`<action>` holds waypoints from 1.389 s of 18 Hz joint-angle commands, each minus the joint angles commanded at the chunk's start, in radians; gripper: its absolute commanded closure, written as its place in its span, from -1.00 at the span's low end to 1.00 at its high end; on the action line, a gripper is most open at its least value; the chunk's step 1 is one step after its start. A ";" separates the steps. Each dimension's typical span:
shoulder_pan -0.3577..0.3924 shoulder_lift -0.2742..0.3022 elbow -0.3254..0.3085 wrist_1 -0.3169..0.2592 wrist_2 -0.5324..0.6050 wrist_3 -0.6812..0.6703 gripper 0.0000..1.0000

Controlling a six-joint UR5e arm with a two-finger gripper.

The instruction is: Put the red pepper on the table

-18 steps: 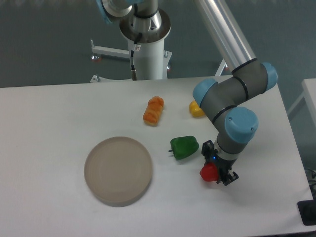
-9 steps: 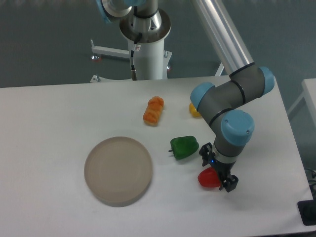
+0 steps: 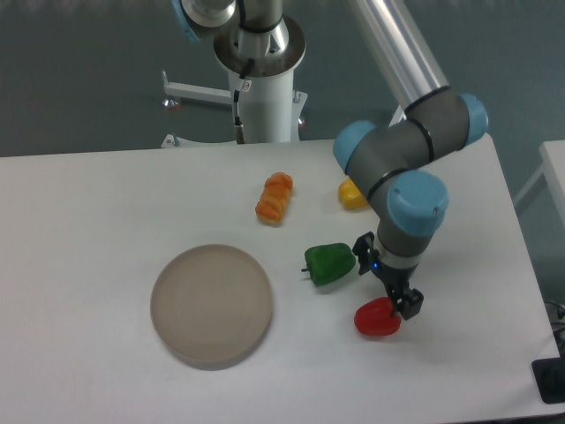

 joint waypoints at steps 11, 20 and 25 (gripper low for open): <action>0.069 0.146 -0.100 -0.085 0.018 0.130 -1.00; 0.071 0.147 -0.113 -0.079 0.015 0.130 -1.00; 0.069 0.146 -0.113 -0.079 0.009 0.130 -1.00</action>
